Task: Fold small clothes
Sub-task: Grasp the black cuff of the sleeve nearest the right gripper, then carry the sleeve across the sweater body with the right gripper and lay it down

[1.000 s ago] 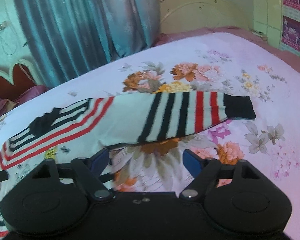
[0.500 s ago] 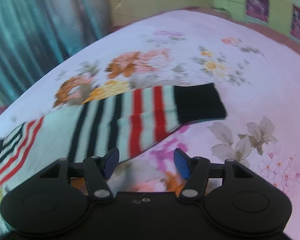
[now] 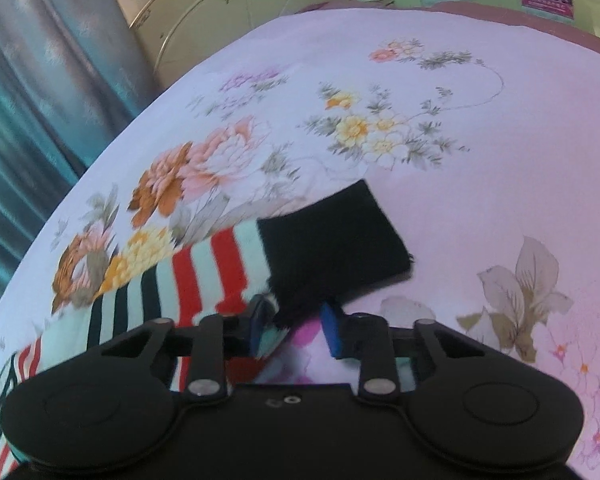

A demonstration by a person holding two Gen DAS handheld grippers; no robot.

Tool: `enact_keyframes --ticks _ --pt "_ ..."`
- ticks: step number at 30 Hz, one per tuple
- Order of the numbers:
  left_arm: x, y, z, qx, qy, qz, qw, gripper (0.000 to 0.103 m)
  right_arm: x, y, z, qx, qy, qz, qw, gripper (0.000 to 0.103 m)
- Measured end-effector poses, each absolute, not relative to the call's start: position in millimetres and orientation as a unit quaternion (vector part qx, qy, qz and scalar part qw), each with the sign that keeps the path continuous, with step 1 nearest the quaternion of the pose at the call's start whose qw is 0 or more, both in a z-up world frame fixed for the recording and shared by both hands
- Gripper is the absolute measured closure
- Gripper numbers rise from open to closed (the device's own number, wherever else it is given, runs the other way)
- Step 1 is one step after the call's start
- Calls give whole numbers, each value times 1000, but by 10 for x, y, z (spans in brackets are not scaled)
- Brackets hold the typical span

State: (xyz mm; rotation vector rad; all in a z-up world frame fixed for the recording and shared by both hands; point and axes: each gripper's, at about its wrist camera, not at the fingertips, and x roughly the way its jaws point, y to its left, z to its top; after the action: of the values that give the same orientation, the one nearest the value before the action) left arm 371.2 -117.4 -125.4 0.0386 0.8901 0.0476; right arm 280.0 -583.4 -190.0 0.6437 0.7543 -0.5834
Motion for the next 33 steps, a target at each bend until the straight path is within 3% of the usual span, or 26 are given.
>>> enact_keyframes --ticks 4,8,21,30,33 --pt "3747 -1144 -1268 16 434 23 901 0 2801 -5836 -1882 300 345 -281 844 93" --pt "3758 -1122 -1259 16 436 20 900 0 2816 -5697 -1746 259 325 -275 867 95" --pt "3648 -617 -1056 -36 411 43 910 0 3288 -4140 -1089 103 287 -39 951 96" --pt "3644 -125 -1184 -75 423 40 902 0 3491 -2622 -1606 53 384 143 911 95" --pt "3694 -105 -1264 -86 435 10 896 0 3502 -2428 -1808 46 423 152 892 82"
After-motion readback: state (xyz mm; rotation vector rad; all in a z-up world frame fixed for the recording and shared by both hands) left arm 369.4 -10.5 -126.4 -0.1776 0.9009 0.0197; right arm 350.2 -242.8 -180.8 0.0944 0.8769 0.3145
